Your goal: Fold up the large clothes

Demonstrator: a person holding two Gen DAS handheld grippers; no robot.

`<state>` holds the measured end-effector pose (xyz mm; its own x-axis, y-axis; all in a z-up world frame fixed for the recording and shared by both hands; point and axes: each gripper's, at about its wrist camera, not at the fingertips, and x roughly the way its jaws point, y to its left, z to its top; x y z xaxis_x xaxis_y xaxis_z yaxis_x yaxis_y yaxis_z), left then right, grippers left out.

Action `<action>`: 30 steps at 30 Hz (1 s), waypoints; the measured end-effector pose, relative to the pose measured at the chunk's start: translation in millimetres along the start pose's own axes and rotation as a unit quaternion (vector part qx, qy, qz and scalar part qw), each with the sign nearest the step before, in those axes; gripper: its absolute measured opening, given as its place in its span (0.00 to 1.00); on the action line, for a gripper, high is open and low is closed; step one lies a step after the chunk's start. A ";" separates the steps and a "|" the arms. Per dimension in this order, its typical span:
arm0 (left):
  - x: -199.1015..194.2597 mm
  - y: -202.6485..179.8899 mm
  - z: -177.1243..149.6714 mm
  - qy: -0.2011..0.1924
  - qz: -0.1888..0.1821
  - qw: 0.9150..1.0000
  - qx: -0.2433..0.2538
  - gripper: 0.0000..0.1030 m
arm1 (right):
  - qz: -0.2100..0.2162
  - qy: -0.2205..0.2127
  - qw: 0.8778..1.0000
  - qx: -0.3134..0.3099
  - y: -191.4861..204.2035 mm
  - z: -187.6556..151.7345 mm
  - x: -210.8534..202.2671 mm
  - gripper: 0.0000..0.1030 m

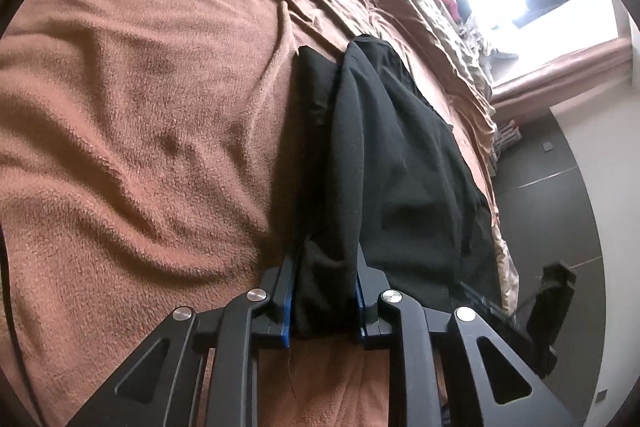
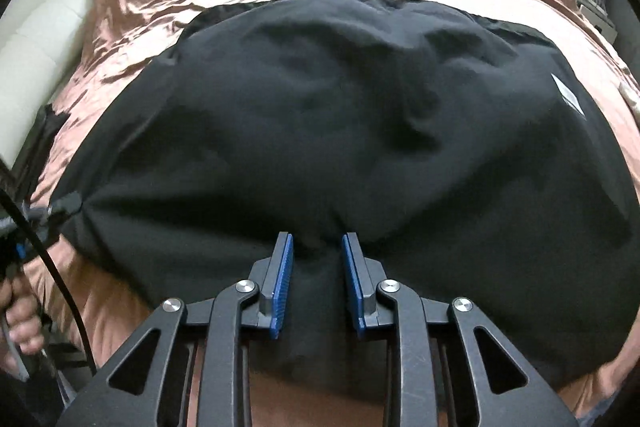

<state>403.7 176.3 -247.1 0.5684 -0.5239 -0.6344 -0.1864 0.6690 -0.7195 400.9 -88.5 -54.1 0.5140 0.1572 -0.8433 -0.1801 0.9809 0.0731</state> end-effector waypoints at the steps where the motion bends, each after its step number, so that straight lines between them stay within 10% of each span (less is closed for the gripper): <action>1: -0.3 0.6 -0.3 -0.001 -0.001 1.000 -0.002 0.22 | -0.008 -0.001 1.000 0.001 0.9 8.2 5.4 0.22; 30: -1.6 9.5 -11.1 -0.022 0.003 0.997 -0.073 0.23 | 0.004 0.007 0.999 0.036 -23.5 148.8 110.0 0.13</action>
<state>392.2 177.6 -256.1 0.6007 -0.4940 -0.6286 -0.3030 0.5870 -0.7508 586.5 -77.3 -69.3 0.5009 0.1643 -0.8497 -0.1234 0.9854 0.1177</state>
